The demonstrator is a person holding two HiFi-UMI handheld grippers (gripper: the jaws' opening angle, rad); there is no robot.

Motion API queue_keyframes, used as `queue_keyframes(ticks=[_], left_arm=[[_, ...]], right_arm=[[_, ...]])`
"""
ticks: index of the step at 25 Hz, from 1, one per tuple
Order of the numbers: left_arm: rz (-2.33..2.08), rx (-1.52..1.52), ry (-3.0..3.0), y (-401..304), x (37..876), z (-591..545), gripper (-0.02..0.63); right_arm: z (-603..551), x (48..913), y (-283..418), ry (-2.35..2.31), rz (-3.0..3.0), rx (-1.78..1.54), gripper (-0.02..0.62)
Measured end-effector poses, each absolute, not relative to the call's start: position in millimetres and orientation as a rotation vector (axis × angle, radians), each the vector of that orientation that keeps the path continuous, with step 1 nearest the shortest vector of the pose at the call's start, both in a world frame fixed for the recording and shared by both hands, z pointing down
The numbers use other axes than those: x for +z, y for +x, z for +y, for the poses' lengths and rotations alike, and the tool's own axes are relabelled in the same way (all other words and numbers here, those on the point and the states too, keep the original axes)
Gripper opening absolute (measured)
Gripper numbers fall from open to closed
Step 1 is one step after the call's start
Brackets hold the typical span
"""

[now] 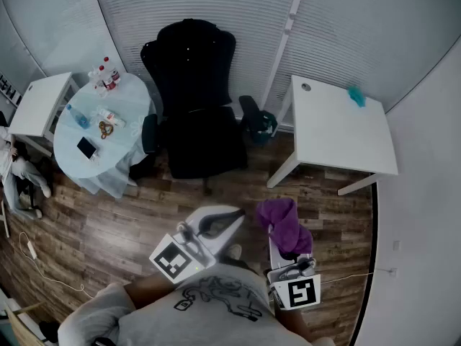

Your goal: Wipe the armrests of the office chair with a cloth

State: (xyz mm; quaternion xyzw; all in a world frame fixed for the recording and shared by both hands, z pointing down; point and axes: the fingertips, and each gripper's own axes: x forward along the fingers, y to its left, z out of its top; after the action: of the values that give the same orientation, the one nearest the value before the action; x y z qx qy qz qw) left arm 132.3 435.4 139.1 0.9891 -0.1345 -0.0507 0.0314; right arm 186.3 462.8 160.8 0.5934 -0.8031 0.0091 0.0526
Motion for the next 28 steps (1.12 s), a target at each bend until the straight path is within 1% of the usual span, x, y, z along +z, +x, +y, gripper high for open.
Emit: queue_keyframes(ticks=[7, 19, 28], left_arm=[[-0.415, -0.147, 3.039, 154, 141, 436, 0.002], [-0.472, -0.126, 3.018, 216, 156, 442, 0.002], [-0.535, -0.120, 2.995, 213, 164, 413, 0.002]], right_arm=[[463, 160, 208, 1.805, -2.455, 0.032, 0.032], [469, 169, 266, 1.767, -2.512, 0.075, 0.032], [441, 179, 265, 1.717, -2.547, 0.088, 0.032]])
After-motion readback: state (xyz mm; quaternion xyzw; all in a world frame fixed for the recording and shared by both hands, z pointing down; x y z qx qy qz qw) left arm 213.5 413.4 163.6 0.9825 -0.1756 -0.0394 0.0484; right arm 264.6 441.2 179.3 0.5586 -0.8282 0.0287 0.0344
